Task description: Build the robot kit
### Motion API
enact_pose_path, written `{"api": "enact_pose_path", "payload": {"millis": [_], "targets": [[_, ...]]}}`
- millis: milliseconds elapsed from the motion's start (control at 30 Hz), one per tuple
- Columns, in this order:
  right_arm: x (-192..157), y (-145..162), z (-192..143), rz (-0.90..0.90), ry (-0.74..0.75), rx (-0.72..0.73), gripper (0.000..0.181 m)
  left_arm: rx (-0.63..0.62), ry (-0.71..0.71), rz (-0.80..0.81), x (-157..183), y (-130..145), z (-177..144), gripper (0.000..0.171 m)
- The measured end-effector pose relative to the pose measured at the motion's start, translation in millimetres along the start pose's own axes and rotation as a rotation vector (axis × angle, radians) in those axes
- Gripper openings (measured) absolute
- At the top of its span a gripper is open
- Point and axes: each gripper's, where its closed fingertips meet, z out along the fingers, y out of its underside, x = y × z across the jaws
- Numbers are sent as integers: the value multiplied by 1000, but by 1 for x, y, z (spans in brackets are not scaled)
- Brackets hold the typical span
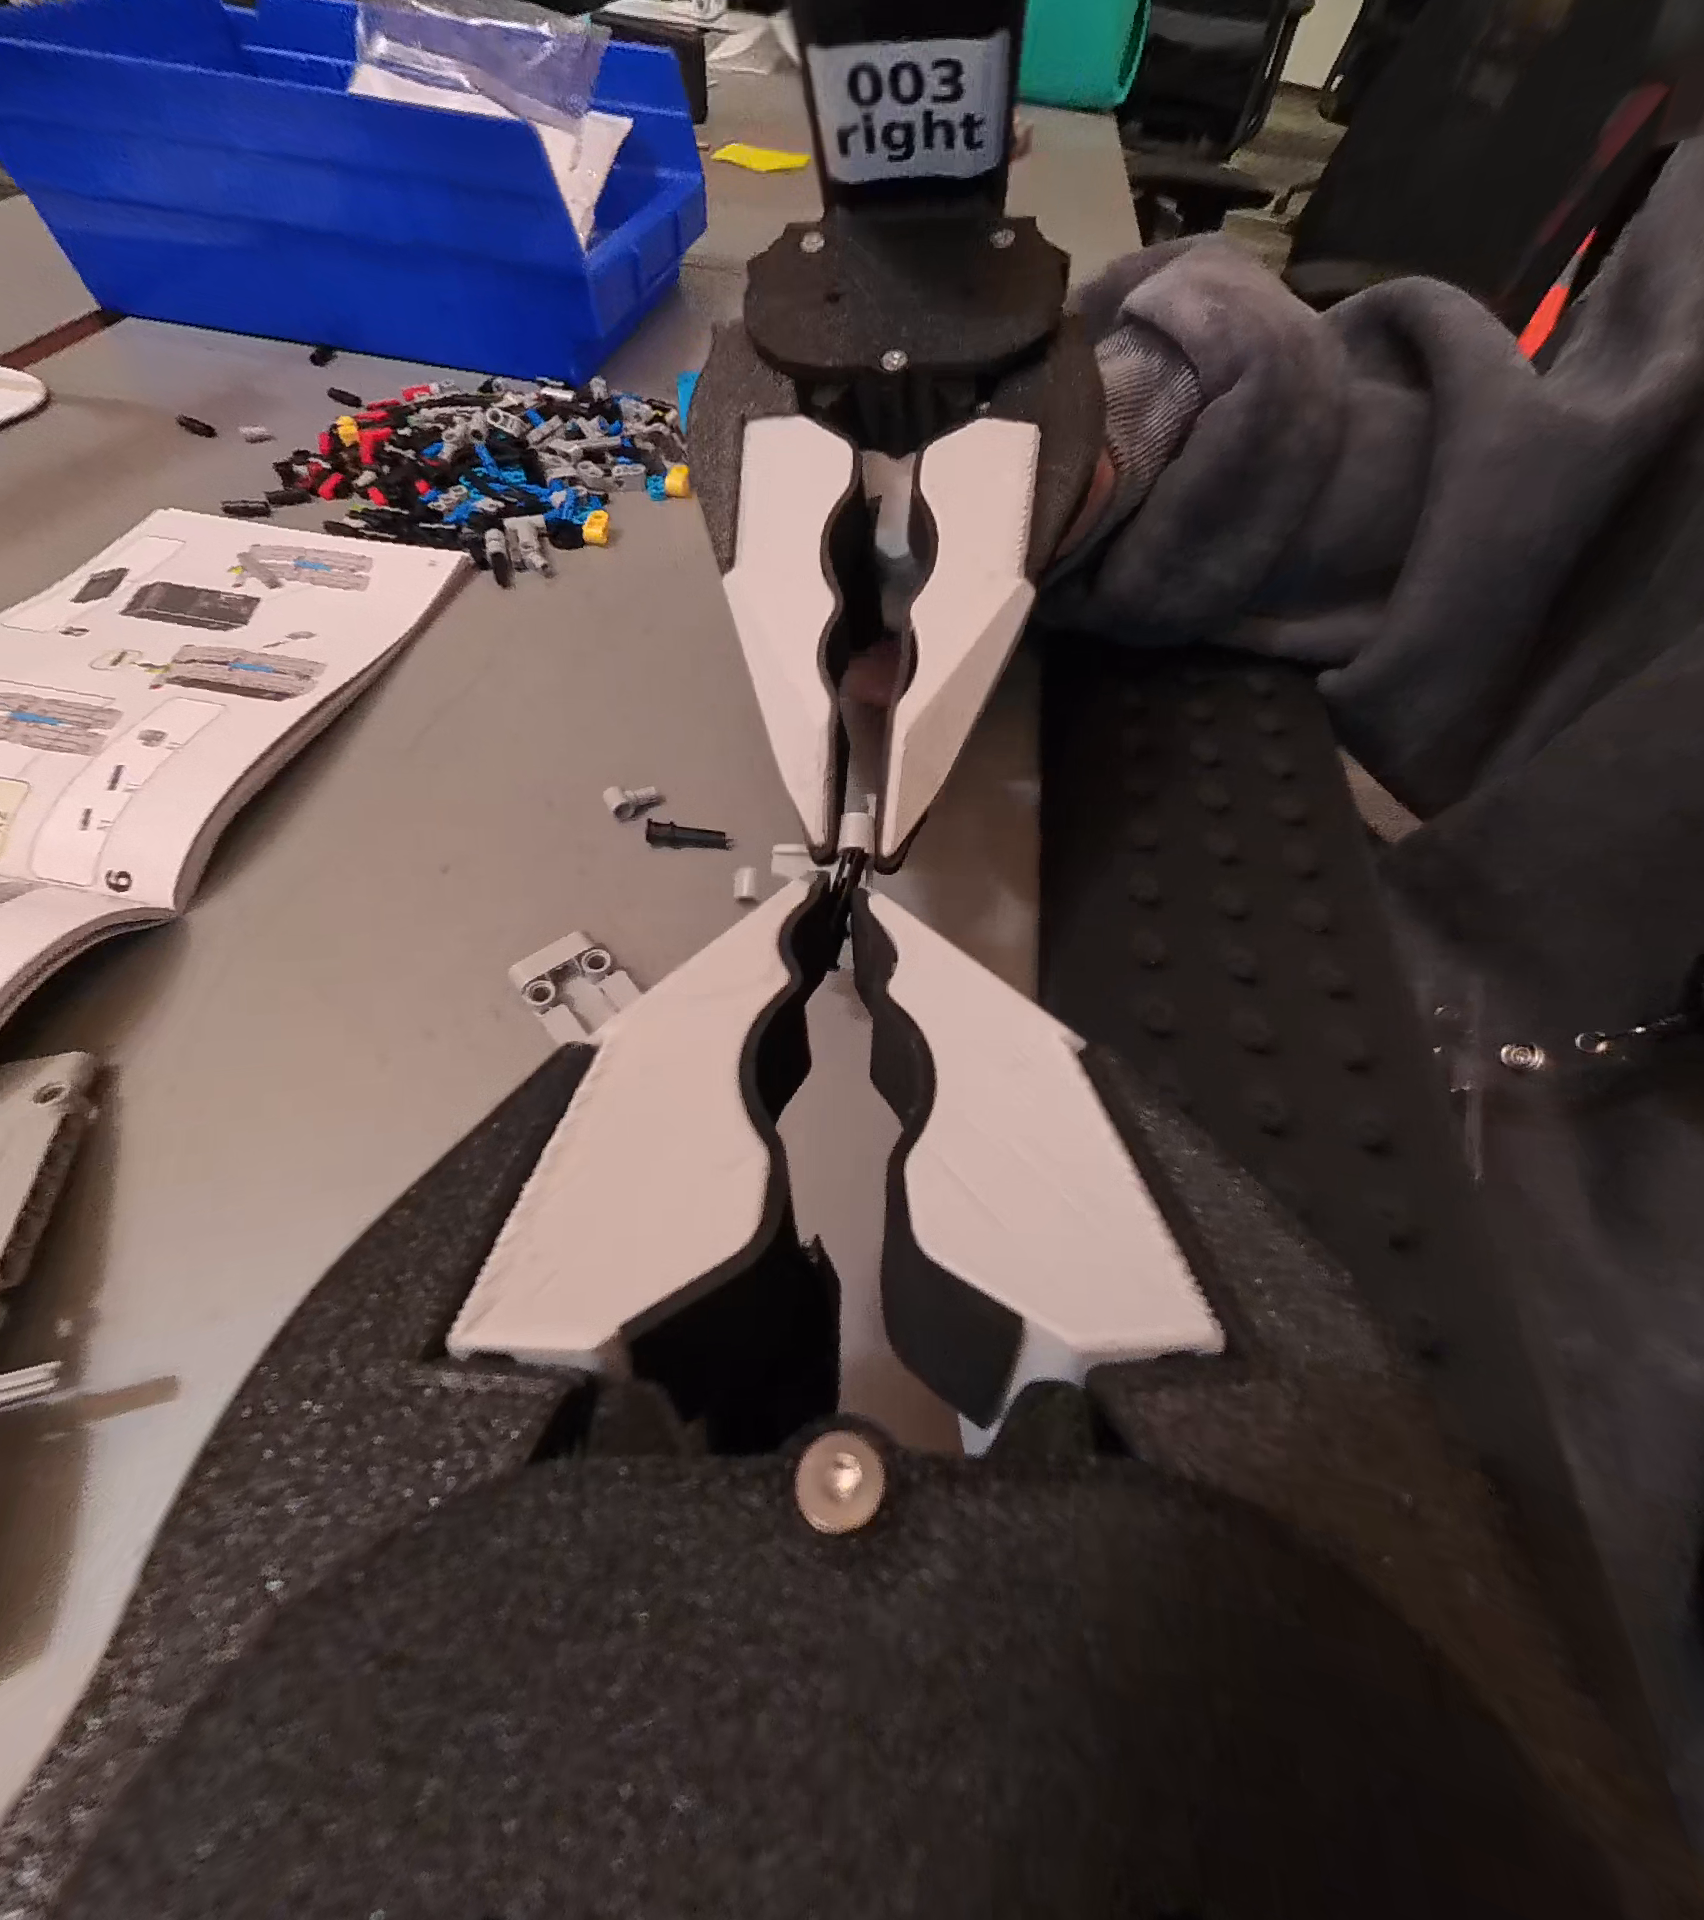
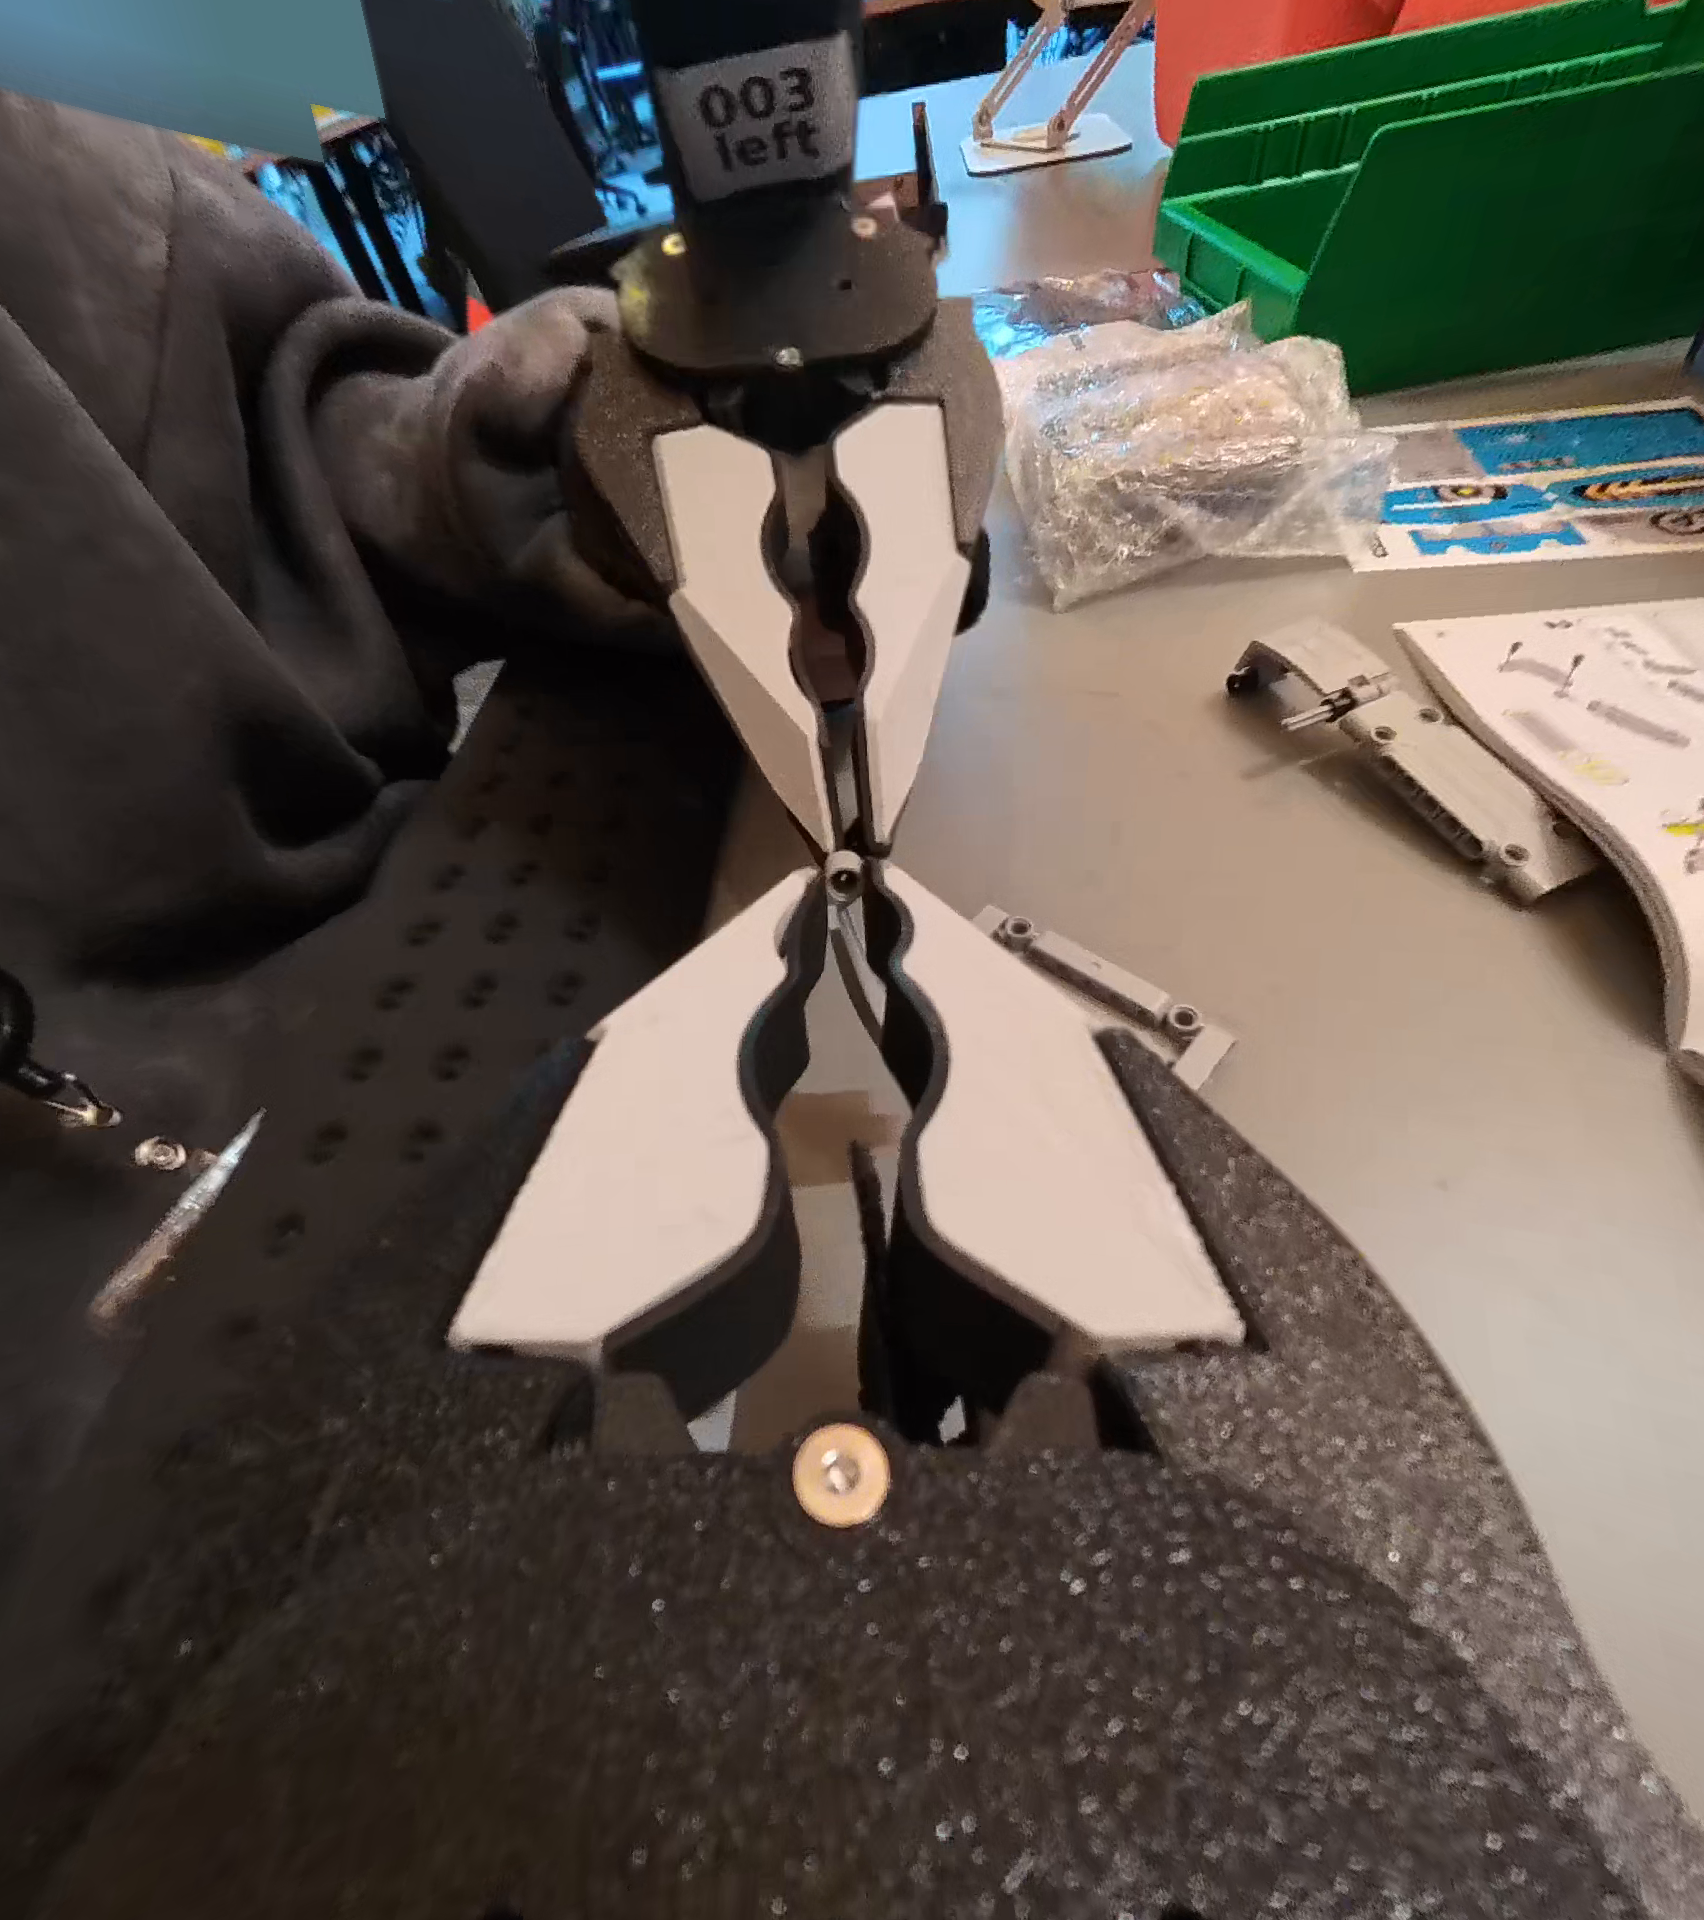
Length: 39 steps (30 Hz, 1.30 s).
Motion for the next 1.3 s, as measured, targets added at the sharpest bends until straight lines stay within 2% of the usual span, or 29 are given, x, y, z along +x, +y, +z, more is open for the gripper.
{"api": "enact_pose_path", "payload": {"millis": [133, 333, 433, 600, 733, 833, 933, 1000, 1200, 1267, 1300], "targets": [[2, -1, 1, -84, 48, -17, 5, -3, 17, -42, -1, 2, 0, 1], [-3, -2, 3, -132, 36, -7, 5, 19, 123, -146, 6, 1, -3, 1], [0, -1, 5, -76, 37, -13, 5, 28, 66, -88, 3, -2, -2, 1], [-1, 2, 5, -32, 13, -24, 6, 13, 59, -59, 4, 1, 0, 1], [0, -11, -2, 39, -19, 54, 6, 97, 33, -17, 3, -12, -3, 4], [3, -15, -10, 87, -21, 85, 6, 108, 4, -15, -2, -14, -8, 17], [2, -25, -18, 105, -33, 145, 6, 103, 38, -23, 2, -14, -7, 8], [2, -23, -16, 105, -37, 132, 6, 116, 24, -11, 2, -16, -8, 1], [1, -21, -15, 108, -36, 118, 6, 95, 28, -26, 2, -13, -6, 1], [1, -20, -15, 105, -30, 116, 6, 93, 30, -33, 2, -12, -6, 3], [1, -20, -15, 106, -32, 116, 6, 88, 19, -40, 0, -11, -5, 13]]}}
